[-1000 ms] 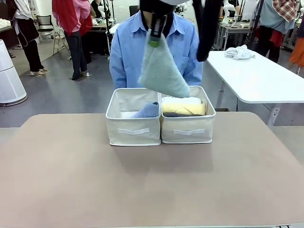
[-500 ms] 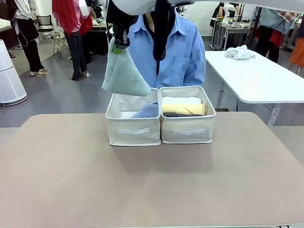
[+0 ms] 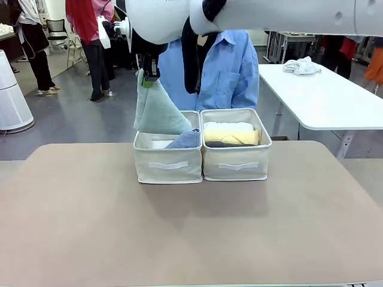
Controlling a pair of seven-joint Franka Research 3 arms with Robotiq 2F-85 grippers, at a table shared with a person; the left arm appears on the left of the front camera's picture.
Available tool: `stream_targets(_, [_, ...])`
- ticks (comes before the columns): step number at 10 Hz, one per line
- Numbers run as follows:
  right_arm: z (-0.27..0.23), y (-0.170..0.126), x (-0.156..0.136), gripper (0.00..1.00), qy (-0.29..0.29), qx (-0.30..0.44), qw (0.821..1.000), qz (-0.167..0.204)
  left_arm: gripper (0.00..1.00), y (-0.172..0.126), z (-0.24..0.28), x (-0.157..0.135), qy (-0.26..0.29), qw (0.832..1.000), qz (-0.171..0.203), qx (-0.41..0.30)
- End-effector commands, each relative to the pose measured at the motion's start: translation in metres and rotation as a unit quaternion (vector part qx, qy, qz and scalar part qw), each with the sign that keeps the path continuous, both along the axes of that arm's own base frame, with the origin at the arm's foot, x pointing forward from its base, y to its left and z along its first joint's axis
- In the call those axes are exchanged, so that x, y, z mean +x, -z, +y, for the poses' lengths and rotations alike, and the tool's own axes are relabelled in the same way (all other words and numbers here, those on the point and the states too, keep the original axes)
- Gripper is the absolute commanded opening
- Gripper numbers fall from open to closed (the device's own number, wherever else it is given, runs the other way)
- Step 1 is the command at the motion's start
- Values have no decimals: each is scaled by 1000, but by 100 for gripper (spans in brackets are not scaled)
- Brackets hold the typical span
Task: Sort the towels based on their folding style.
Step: Pick up another triangle-folded towel from the table and place it in the left Fabric basket.
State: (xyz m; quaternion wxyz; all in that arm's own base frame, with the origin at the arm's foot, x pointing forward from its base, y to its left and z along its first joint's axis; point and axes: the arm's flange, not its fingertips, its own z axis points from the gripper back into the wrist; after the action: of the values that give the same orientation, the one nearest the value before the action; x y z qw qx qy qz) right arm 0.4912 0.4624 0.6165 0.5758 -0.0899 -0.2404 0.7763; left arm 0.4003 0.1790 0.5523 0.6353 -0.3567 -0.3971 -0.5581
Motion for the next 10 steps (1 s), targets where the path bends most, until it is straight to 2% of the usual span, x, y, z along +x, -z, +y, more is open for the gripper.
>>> stream_targets(1, [14, 1, 6, 15, 33, -3, 999, -17, 100, -1, 0, -1, 2, 1000, -4, -1])
stream_targets(5, [23, 20, 30, 15, 121, 27, 992, -23, 100, -1, 0, -1, 2, 1000, -4, -1])
stream_targets(6, [9, 20, 15, 15, 60, 13, 998, -3, 100, -1, 0, -1, 2, 1000, -4, -1])
stream_targets(10, [9, 20, 15, 15, 60, 13, 998, -3, 100, -1, 0, -1, 2, 1000, -4, -1])
